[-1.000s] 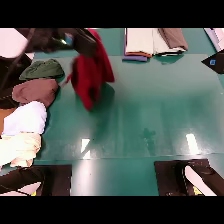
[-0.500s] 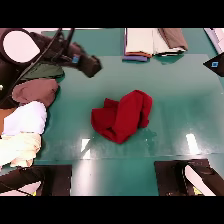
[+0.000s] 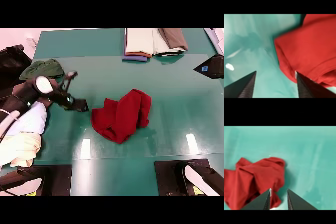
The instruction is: Fold the shirts.
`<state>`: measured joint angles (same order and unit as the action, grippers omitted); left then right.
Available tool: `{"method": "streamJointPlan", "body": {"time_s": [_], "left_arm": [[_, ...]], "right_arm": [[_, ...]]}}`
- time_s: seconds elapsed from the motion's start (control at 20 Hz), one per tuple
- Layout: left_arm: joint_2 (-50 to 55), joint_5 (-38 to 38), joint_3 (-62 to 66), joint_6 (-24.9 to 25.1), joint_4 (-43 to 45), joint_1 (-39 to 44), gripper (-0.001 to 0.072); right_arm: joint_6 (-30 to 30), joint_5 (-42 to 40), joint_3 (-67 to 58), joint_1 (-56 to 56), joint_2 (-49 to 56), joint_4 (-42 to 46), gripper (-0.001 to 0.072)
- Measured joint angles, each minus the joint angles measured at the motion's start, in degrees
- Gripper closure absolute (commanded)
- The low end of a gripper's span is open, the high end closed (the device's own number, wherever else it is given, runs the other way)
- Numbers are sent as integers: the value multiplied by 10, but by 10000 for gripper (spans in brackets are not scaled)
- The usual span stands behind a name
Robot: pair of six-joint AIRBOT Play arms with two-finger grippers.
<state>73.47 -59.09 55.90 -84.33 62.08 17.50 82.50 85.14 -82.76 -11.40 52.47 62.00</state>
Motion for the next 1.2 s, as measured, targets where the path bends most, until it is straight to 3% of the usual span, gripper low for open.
{"method": "streamJointPlan", "body": {"time_s": [0.25,0.45,0.5,0.55,0.6,0.8,1.0,1.1,1.2], "left_arm": [[1,72,-104,56,-133,-5,163],[9,97,-125,75,-175,8,173],[12,102,-128,76,-182,17,297],[14,112,-129,78,-183,28,575],[16,119,-130,80,-182,35,676],[8,120,-100,82,-174,21,684],[-31,106,-29,83,-140,-43,683],[-48,103,7,83,-125,-69,684],[-56,97,33,83,-111,-83,683]], "right_arm": [[0,-13,0,29,28,-26,461],[0,-39,0,57,36,-32,461],[0,-44,0,62,37,-33,461],[0,-46,0,65,37,-33,462],[0,-49,0,67,37,-33,472],[0,-39,7,52,37,-33,473],[0,-36,103,14,10,-33,467],[0,-58,186,-2,-4,-34,227],[-9,-92,267,-5,-8,-40,202]]}}
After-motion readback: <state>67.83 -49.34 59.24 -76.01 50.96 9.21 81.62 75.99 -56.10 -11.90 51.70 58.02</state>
